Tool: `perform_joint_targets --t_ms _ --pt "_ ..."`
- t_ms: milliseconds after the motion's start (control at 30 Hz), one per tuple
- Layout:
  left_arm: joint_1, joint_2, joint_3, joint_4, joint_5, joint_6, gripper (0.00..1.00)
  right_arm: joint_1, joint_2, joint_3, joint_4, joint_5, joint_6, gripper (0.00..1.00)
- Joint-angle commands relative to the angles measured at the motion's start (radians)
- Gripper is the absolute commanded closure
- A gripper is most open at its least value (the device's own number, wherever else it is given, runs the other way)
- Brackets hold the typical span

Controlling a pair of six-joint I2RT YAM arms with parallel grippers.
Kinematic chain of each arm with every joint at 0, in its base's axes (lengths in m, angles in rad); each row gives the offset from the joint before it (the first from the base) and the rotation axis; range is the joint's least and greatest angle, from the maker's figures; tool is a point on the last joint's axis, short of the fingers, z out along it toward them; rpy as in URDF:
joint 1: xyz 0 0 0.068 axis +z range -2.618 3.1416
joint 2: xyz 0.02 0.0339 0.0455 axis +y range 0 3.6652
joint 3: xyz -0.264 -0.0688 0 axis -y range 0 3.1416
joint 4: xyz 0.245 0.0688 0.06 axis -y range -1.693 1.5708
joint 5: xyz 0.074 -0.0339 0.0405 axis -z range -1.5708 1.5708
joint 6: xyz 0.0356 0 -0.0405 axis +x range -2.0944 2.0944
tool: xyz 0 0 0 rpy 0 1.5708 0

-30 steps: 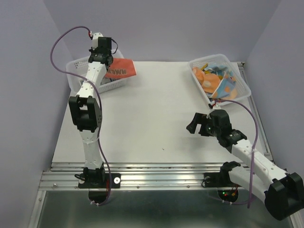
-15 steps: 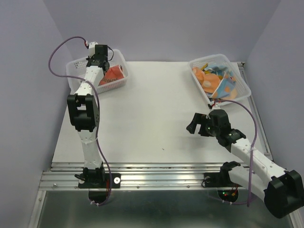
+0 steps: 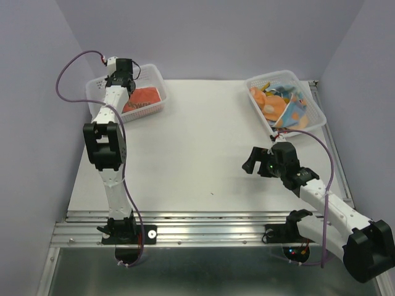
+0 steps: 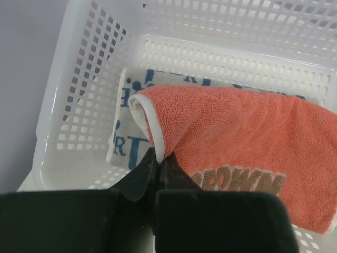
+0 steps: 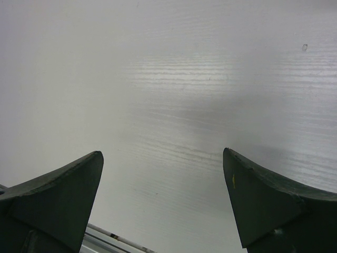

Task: Fold and stack the towels
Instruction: Neatly place the folded towel into the bin, then grab crumpled towel

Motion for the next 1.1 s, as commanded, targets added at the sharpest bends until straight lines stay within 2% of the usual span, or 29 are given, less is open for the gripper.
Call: perform_joint_targets --t_ms 0,33,67,133,233,267,300,367,467,633,700,733,767,833,900,933,1067 --pt "0.002 0.008 0.049 -0.053 0.012 -0.031 1.0 0.003 -0.008 0.037 0.021 0.02 -0.013 0.0" --pt "0.026 0.014 0.054 -0.058 0.018 -0.031 1.0 0.003 -0.008 0.039 0.02 0.018 -0.013 0.0" --pt "0.028 0.018 0.06 -0.065 0.025 -0.027 0.87 0.001 -0.008 0.039 0.016 0.02 -0.013 0.0" --pt "0.029 0.018 0.063 -0.082 -0.001 -0.033 0.82 0.003 -0.013 0.042 0.013 0.024 -0.013 0.0" --pt "0.032 -0.008 0.054 -0.098 -0.021 -0.04 0.54 0.003 -0.019 0.05 0.009 0.033 -0.014 0.0" --pt "0.034 -0.017 0.051 -0.099 -0.021 -0.039 0.28 0.003 -0.021 0.054 0.003 0.032 -0.013 0.0" --pt "0.032 -0.037 0.048 -0.105 -0.034 -0.045 0.16 0.003 -0.021 0.057 0.001 0.032 -0.011 0.0" --pt "0.034 -0.061 0.043 -0.118 -0.037 -0.048 0.07 0.003 -0.024 0.069 -0.01 0.036 -0.004 0.0" --pt "0.034 -0.133 0.029 -0.118 -0.012 -0.059 0.01 0.003 -0.03 0.088 -0.023 0.05 0.007 0.0" --pt "0.032 -0.323 -0.099 -0.064 0.133 -0.118 0.01 0.003 -0.045 0.171 -0.042 0.09 0.047 0.0" --pt "0.025 -0.454 -0.26 -0.015 0.233 -0.149 0.01 0.003 -0.024 0.227 -0.059 0.184 0.081 0.0" --pt "0.019 -0.506 -0.33 0.066 0.27 -0.161 0.01 0.003 -0.011 0.249 -0.063 0.211 0.091 0.0" --pt "0.014 -0.562 -0.483 0.115 0.328 -0.189 0.01 0.003 0.004 0.266 -0.074 0.281 0.11 0.0" --pt "-0.047 -0.728 -0.637 0.256 0.374 -0.201 0.01 0.0 0.068 0.344 -0.091 0.364 0.114 0.0" --pt "-0.127 -0.828 -0.824 0.316 0.374 -0.217 0.01 -0.014 0.128 0.413 -0.125 0.496 0.101 0.0" --pt "-0.151 -0.909 -0.875 0.339 0.359 -0.226 0.01 -0.025 0.159 0.453 -0.14 0.536 0.095 0.0" --pt "-0.233 -1.052 -1.073 0.355 0.353 -0.272 0.01 -0.123 0.4 0.689 -0.264 0.694 0.075 0.0"
